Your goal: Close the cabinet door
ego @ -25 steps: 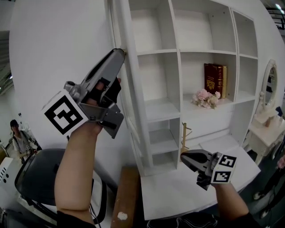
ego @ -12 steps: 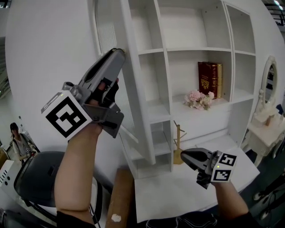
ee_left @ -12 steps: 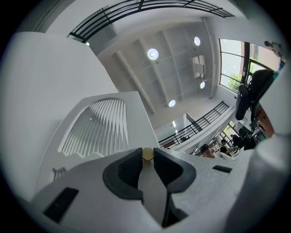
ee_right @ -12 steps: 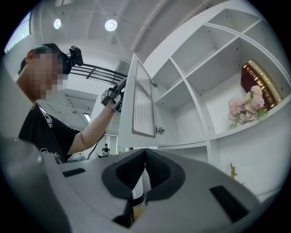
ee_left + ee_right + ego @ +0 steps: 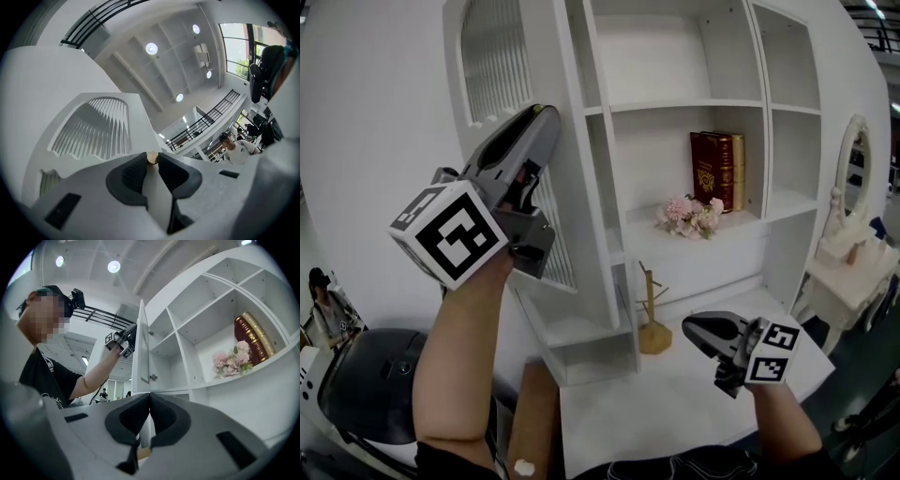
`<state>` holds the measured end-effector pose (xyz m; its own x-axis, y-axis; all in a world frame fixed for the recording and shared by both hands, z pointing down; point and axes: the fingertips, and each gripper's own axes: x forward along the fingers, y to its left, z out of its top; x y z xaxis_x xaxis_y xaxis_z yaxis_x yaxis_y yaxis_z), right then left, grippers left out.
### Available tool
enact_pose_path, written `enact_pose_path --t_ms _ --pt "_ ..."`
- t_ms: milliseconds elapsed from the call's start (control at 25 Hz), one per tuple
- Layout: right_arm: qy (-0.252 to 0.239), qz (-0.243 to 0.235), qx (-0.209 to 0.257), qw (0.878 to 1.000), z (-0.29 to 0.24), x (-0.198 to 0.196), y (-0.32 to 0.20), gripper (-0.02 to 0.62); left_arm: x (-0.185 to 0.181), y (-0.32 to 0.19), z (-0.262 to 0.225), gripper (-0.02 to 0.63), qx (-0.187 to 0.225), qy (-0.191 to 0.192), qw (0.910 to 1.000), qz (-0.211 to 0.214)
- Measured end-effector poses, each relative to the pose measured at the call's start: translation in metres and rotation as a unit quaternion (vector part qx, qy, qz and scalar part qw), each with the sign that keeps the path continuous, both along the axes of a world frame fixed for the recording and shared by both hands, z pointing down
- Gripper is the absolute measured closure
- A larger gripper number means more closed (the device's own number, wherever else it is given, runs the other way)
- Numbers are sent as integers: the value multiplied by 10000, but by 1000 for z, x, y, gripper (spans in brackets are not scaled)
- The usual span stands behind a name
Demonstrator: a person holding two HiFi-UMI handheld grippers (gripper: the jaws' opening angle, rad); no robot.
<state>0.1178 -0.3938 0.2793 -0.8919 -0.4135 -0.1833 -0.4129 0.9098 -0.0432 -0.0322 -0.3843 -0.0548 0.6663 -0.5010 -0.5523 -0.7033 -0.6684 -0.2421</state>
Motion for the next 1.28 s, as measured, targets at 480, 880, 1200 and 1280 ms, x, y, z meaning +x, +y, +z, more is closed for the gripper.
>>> enact_pose_path --t_ms 480,880,1200,1280 --pt "23 73 31 10000 1 49 -18 591 27 -46 0 525 117 2 9978 -649" --pt "52 -11 17 10000 4 66 -42 591 36 -74 0 523 253 -99 9949 -975" --pt "13 -51 50 10000 3 72 -63 591 43 -101 2 522 380 -248 9895 -1370" --pt "15 -49 25 10000 4 73 -69 591 43 -107 2 522 431 -291 9880 -1456"
